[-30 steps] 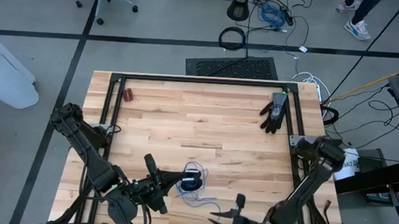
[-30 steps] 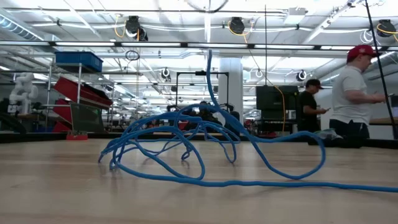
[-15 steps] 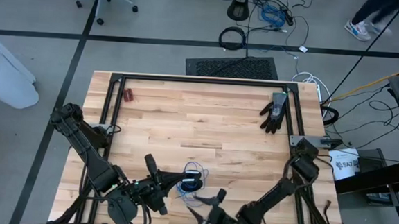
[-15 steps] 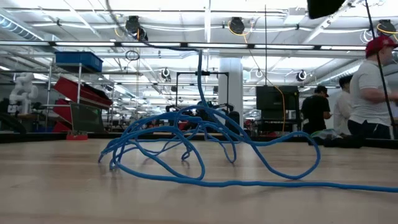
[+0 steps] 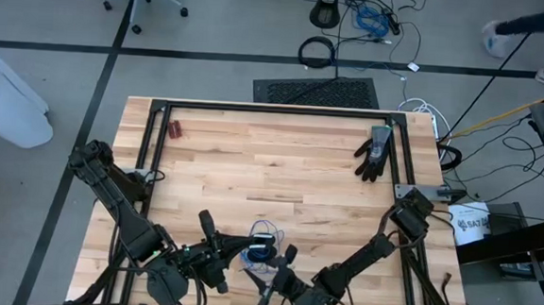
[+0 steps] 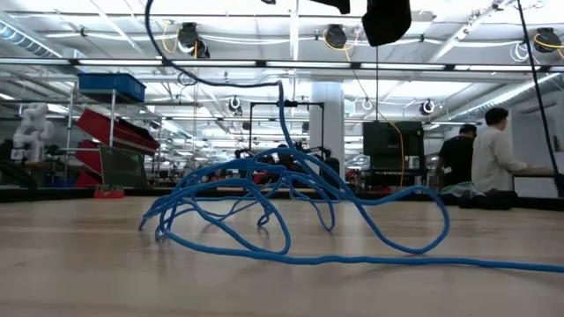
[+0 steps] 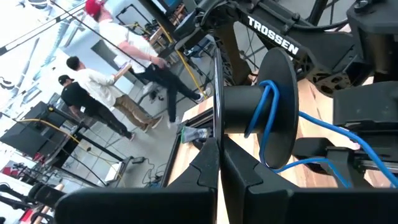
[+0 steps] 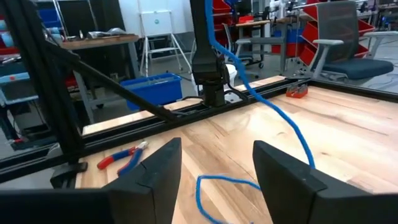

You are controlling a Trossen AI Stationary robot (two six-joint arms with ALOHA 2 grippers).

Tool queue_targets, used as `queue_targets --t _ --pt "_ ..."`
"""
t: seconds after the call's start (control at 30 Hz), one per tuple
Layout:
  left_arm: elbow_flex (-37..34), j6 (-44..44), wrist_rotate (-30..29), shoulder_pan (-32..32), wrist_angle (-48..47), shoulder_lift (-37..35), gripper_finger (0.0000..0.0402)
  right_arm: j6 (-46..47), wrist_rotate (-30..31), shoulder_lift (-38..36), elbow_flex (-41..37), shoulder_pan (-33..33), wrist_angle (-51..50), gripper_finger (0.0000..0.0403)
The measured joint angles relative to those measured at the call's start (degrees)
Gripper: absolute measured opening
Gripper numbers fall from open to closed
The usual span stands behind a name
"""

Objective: Coil cords
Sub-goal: Coil the blue wire onto a spool

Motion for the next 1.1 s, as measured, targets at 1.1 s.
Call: queue_targets --t 1.1 --pt "0.0 -1.4 2.7 0.2 0.1 0.0 0.0006 9.1 11.5 0.0 0.0 2.4 -12.0 0.0167"
